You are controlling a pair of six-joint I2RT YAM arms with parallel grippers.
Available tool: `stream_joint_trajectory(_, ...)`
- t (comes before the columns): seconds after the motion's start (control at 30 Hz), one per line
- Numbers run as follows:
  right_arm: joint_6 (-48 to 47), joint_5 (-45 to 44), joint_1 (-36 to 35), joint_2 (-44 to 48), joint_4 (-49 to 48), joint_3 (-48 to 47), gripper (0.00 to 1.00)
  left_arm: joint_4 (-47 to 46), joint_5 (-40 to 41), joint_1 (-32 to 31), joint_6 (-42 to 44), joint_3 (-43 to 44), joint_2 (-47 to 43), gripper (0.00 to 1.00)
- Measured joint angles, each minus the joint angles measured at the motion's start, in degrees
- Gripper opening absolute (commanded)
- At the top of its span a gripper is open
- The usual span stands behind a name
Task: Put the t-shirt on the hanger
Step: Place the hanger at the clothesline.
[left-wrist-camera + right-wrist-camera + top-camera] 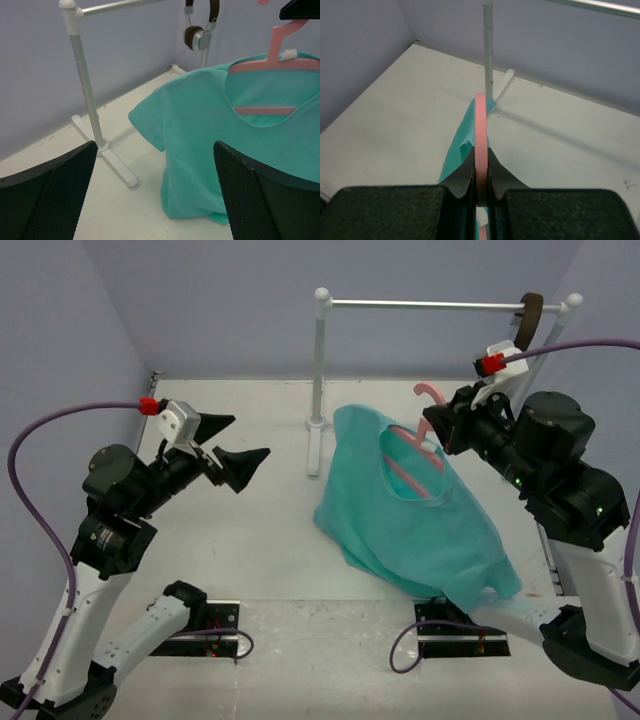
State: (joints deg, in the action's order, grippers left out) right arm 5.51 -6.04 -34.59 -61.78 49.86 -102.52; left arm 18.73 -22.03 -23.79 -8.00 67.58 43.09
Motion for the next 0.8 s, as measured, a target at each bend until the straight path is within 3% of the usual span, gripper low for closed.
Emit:
stream_joint_trajectory(0.2, -0.73, -1.97, 7.85, -3.48, -5.61, -1.37, 0.00, 2.47, 0.34, 0.00, -0.10, -14.13, -10.56, 1.00)
stream_joint_trajectory(0.5, -3.16, -5.90, 12.08, -28.17, -9.12, -26.06, 0.00, 2.96, 6.12, 0.00, -0.45, -29.08, -22.64, 1.00)
stream_joint_trajectory(0.6, -3.65, -6.51, 12.23, -29.85, -10.23, -25.27, 0.00, 1.79, 7.31, 0.00, -1.13, -32.43, -24.29, 1.00)
stream_joint_trajectory(0.8, -3.84, -5.97, 13.70, -28.50, -15.89, -14.54, 0.00, 0.76, 7.68, -0.01, -1.82, -35.33, -24.67, 1.00)
